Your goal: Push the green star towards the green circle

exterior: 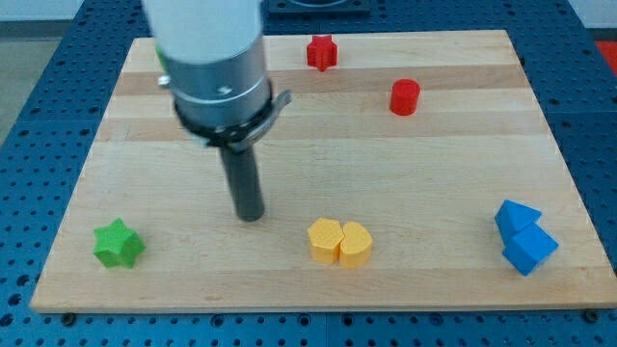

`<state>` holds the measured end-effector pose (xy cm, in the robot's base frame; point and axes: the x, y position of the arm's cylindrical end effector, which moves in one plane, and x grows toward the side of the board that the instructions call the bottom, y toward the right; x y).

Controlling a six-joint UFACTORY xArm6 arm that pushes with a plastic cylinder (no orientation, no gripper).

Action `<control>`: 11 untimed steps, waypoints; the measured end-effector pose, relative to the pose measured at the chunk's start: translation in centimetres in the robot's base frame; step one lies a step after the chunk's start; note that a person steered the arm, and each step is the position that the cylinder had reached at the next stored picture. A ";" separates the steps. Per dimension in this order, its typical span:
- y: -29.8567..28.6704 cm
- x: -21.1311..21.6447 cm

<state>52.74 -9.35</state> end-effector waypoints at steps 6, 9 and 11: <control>-13.5 7.1; -13.5 1.8; -11.9 0.1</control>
